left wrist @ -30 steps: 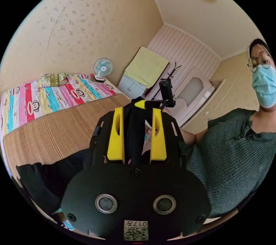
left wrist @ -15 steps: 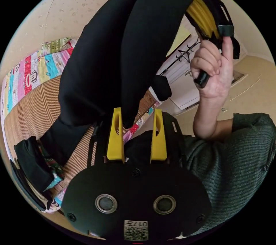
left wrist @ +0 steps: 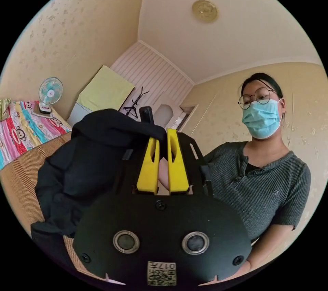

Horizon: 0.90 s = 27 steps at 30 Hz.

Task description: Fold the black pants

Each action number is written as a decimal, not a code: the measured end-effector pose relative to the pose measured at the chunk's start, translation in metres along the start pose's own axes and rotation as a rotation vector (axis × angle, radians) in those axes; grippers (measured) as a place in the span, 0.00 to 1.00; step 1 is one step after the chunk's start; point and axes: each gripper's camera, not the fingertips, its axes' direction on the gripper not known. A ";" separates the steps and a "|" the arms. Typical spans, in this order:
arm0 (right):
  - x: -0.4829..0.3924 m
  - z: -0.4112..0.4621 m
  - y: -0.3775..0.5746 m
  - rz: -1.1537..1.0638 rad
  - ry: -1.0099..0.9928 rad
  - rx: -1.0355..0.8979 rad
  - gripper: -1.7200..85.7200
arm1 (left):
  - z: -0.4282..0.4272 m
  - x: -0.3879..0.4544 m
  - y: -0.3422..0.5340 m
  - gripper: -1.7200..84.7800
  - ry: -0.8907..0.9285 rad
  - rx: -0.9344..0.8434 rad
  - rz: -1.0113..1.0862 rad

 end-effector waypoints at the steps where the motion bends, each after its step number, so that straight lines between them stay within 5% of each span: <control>1: 0.004 -0.005 0.009 0.002 -0.037 0.015 0.12 | 0.004 0.000 -0.007 0.06 -0.041 -0.010 0.008; 4: 0.020 -0.032 0.058 0.007 -0.187 0.081 0.15 | 0.020 -0.003 -0.018 0.06 -0.070 -0.007 0.012; 11: 0.041 -0.119 0.182 0.041 -0.183 0.148 0.30 | 0.055 0.006 -0.034 0.06 -0.060 -0.044 0.058; 15: 0.051 -0.134 0.227 0.128 0.037 0.083 0.32 | 0.060 0.014 -0.047 0.06 -0.052 -0.058 0.087; 20: 0.082 -0.148 0.239 0.145 0.018 0.230 0.26 | 0.066 0.033 -0.074 0.06 -0.028 -0.075 0.152; 24: 0.092 -0.171 0.219 0.179 0.064 0.320 0.42 | 0.051 0.047 -0.096 0.06 -0.039 -0.019 0.178; 27: 0.078 -0.177 0.198 0.037 -0.025 0.288 0.40 | 0.032 0.057 -0.116 0.06 -0.066 0.029 0.206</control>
